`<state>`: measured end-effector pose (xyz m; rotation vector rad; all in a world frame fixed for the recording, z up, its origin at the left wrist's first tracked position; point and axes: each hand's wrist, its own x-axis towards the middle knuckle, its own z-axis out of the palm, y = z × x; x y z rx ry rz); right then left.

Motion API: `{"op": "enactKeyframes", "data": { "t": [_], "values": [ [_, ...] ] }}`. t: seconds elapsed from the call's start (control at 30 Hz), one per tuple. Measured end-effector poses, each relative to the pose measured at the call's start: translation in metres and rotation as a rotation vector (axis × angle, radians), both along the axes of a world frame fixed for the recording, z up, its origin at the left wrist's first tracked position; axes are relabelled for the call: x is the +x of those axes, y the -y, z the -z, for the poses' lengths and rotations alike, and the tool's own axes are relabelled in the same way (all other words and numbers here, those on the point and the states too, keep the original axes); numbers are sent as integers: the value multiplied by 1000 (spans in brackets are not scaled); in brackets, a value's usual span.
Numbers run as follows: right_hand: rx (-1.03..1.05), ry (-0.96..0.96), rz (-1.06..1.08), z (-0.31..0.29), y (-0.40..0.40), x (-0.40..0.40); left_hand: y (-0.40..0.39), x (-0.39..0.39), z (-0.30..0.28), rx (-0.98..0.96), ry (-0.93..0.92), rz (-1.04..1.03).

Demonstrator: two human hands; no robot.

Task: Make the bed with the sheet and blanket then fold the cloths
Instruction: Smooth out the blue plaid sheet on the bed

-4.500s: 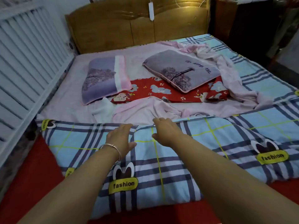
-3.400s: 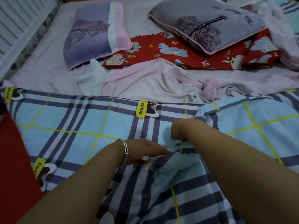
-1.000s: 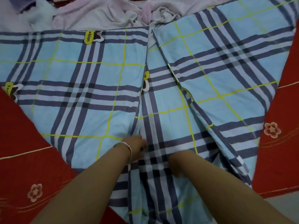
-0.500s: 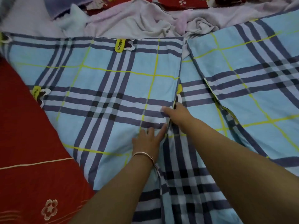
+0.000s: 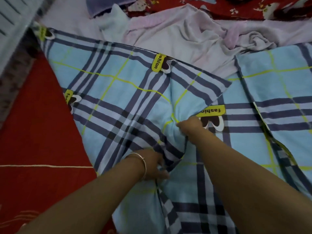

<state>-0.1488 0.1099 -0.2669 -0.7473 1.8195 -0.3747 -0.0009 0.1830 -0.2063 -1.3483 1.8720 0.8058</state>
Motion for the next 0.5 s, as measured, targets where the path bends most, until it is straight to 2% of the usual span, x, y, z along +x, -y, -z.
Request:
{"op": "enactKeyframes", "data": {
  "t": [0.03, 0.1, 0.13, 0.23, 0.4, 0.5],
  "values": [
    [13, -2, -33, -2, 0, 6, 2, 4, 2, -156, -69, -116],
    [21, 21, -61, -3, -1, 19, 7, 12, 4, -502, -97, -206],
    [39, 39, -71, -1, -4, 25, 7, 18, 7, -563, -65, -230],
    [88, 146, -71, -12, -18, 42, 6, 36, 16, -420, -64, -384],
    [156, 257, -113, -19, -47, 86, 2, 87, 10, -392, -110, -325],
    [239, 323, -172, -23, -63, 122, -8, 122, -2, -377, -58, -285]
  ]
}}
